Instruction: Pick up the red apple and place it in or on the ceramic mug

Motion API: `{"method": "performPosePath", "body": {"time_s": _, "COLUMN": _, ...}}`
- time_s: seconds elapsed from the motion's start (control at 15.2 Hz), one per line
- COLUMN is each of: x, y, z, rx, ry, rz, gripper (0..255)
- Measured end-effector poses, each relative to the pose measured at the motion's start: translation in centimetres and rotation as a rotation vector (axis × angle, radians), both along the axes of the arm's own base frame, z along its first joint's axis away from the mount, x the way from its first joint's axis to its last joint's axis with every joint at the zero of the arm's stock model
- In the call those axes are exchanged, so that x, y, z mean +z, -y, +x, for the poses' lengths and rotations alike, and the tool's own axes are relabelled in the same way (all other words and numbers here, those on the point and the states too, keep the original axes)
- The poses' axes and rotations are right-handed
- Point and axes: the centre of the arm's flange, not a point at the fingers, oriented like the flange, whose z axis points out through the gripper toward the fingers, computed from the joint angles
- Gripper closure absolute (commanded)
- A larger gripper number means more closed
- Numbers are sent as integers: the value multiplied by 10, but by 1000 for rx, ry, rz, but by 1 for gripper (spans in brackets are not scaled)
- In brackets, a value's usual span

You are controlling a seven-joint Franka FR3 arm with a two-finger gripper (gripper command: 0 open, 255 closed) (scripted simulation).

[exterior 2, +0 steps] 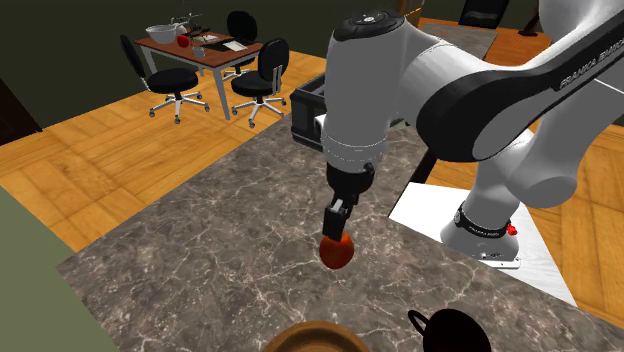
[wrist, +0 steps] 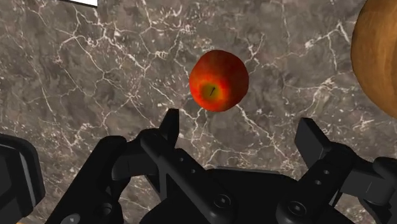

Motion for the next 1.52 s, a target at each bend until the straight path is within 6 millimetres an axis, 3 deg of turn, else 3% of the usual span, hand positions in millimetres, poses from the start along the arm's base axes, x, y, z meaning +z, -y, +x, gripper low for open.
{"method": "performPosePath", "body": {"time_s": 0.33, "x": -63, "y": 20, "z": 12, "rx": 0, "ry": 0, "rz": -1, "gripper": 0}}
{"method": "performPosePath", "body": {"time_s": 0.59, "x": -87, "y": 24, "z": 15, "rx": 1, "ry": 1, "rz": 0, "gripper": 0}}
{"method": "performPosePath", "body": {"time_s": 0.86, "x": -105, "y": 26, "z": 15, "rx": 1, "ry": 1, "rz": 0, "gripper": 0}}
{"method": "performPosePath", "body": {"time_s": 1.25, "x": -109, "y": 26, "z": 16, "rx": 1, "ry": 2, "rz": 0, "gripper": 0}}
{"method": "performPosePath", "body": {"time_s": 1.32, "x": -109, "y": 26, "z": 16, "rx": 1, "ry": 2, "rz": 0, "gripper": 255}}
{"method": "performPosePath", "body": {"time_s": 1.52, "x": -109, "y": 26, "z": 16, "rx": 1, "ry": 2, "rz": 0, "gripper": 255}}
